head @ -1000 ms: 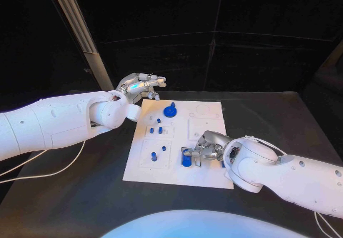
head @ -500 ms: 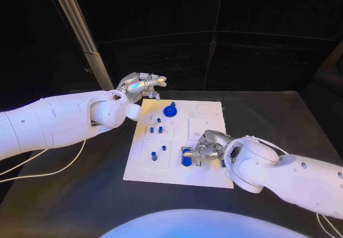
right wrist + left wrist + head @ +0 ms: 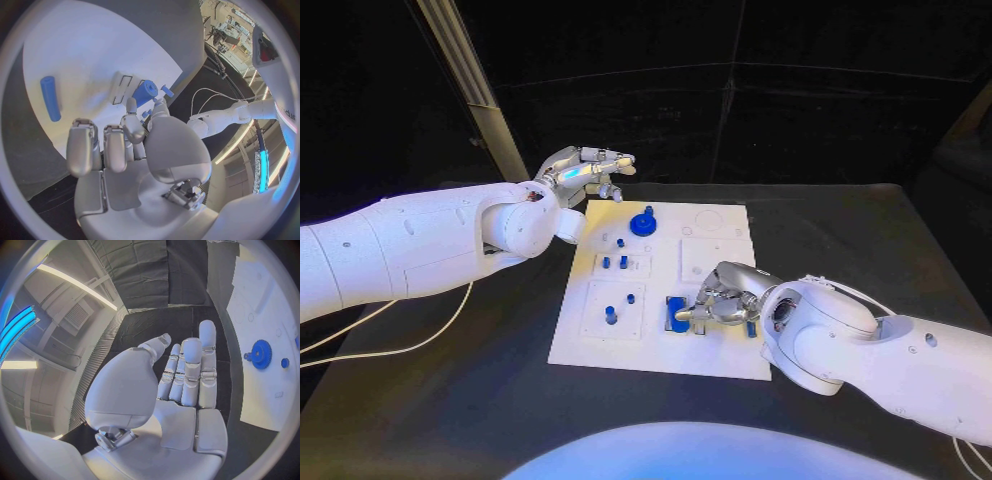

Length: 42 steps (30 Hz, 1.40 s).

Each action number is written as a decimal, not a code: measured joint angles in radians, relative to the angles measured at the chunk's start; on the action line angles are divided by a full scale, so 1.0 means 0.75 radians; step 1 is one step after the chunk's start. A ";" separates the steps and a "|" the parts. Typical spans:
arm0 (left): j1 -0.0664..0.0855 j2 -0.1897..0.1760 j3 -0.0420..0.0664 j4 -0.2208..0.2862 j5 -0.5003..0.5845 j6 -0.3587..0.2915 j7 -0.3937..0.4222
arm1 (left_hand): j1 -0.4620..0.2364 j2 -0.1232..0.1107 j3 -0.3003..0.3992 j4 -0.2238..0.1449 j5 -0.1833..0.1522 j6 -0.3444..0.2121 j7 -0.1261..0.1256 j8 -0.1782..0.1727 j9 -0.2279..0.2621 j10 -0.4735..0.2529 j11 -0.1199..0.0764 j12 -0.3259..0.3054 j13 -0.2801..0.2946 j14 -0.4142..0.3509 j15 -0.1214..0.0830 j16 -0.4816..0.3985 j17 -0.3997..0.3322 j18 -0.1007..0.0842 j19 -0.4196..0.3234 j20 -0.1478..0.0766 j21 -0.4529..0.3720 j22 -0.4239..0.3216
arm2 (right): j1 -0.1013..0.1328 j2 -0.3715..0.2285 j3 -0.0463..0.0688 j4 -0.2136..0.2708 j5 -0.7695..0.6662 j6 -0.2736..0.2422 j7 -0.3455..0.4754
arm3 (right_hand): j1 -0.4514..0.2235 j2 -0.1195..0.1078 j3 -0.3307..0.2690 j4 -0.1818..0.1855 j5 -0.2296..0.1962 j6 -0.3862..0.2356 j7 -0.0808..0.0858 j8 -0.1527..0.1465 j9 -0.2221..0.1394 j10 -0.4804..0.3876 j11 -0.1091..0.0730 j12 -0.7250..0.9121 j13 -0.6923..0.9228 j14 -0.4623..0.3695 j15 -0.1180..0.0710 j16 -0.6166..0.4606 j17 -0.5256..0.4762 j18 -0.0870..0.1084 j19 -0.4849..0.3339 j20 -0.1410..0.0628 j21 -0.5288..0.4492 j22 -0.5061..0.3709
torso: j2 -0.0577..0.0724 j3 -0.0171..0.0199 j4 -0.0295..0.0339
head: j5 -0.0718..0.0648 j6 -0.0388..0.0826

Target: Assemble the parts on the task board

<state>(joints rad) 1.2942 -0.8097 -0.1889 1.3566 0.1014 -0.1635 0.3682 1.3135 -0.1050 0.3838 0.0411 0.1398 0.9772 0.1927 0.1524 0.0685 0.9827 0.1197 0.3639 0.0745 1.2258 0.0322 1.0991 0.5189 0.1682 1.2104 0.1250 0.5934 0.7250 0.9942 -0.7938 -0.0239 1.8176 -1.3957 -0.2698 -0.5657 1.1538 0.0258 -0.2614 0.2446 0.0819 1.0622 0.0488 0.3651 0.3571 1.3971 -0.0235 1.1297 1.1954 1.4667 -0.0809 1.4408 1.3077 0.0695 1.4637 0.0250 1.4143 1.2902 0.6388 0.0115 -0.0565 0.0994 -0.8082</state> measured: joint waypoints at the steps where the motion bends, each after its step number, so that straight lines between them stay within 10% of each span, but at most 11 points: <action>1: 0.000 0.000 0.000 -0.001 0.000 0.000 0.000 | 0.000 0.000 0.000 0.000 0.000 0.000 0.000 0.000 0.000 0.000 0.000 0.000 0.000 0.000 0.000 0.000 0.000 0.000 0.000 0.000 0.000 0.000 | 0.000 -0.003 0.000 0.001 0.000 0.000 0.004 | -0.005 0.005 0.000 0.000 0.000 0.000 0.000 0.000 0.000 0.000 0.000 0.000 0.000 0.000 0.000 0.000 0.000 0.000 0.000 0.000 0.000 0.000 | 0.000 -0.0003 0.0000 | 0.000 0.000; 11: 0.000 0.001 -0.001 -0.004 0.000 0.002 -0.005 | 0.000 0.000 0.000 0.000 0.000 0.000 0.000 0.000 0.000 0.000 0.000 0.000 0.000 0.000 0.000 0.000 0.000 0.000 0.000 0.000 0.000 0.000 | 0.000 -0.015 0.000 0.008 0.003 0.006 0.035 | 0.009 0.017 -0.005 0.005 0.014 0.000 0.000 0.000 0.006 0.005 -0.005 0.000 0.004 0.000 0.000 0.000 0.000 0.000 0.000 0.000 0.007 0.003 | 0.000 -0.0010 0.0015 | -0.001 0.000; 27: 0.000 0.003 -0.001 -0.005 -0.001 0.004 -0.008 | 0.000 0.000 0.000 0.000 0.000 -0.005 -0.005 0.000 0.000 0.000 0.000 0.000 -0.002 0.000 0.000 0.005 -0.002 0.000 0.000 0.000 0.000 -0.002 | 0.000 0.015 0.000 -0.019 0.010 0.044 0.050 | 0.231 0.100 0.096 -0.123 0.011 0.005 -0.005 0.000 0.021 0.009 -0.009 0.000 0.016 0.001 -0.009 0.007 0.000 0.000 0.005 -0.005 0.008 0.014 | 0.001 -0.0017 0.0033 | -0.002 -0.002; 42: 0.000 0.001 -0.001 -0.004 -0.001 0.006 -0.009 | 0.000 0.000 0.000 0.000 0.000 -0.005 -0.005 -0.001 0.000 0.000 0.000 0.000 -0.001 0.000 0.000 0.005 -0.002 0.000 0.000 0.000 0.000 -0.002 | 0.000 0.018 0.000 -0.028 0.009 0.069 0.054 | 0.239 0.094 0.095 -0.133 0.015 0.004 -0.004 -0.004 0.022 0.009 -0.009 0.000 0.018 0.000 -0.009 0.007 0.000 0.000 0.005 -0.005 0.008 0.013 | 0.001 -0.0015 0.0022 | 0.002 -0.011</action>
<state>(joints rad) 1.2940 -0.8093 -0.1897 1.3537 0.1008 -0.1594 0.3613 1.3135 -0.1050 0.3838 0.0412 0.1398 0.9735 0.1891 0.1518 0.0685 0.9827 0.1197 0.3639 0.0734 1.2258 0.0322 1.1031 0.5176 0.1682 1.2104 0.1250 0.5934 0.7237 0.9944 -0.7804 -0.0239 1.7963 -1.3893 -0.2182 -0.5255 1.3333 0.0965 -0.1901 0.1448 0.0930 1.0653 0.0457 0.3621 0.3737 1.4042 -0.0304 1.1295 1.2091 1.4670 -0.0877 1.4462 1.3076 0.0696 1.4673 0.0215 1.4203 1.2998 0.6394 0.0104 -0.0548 0.1009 -0.8165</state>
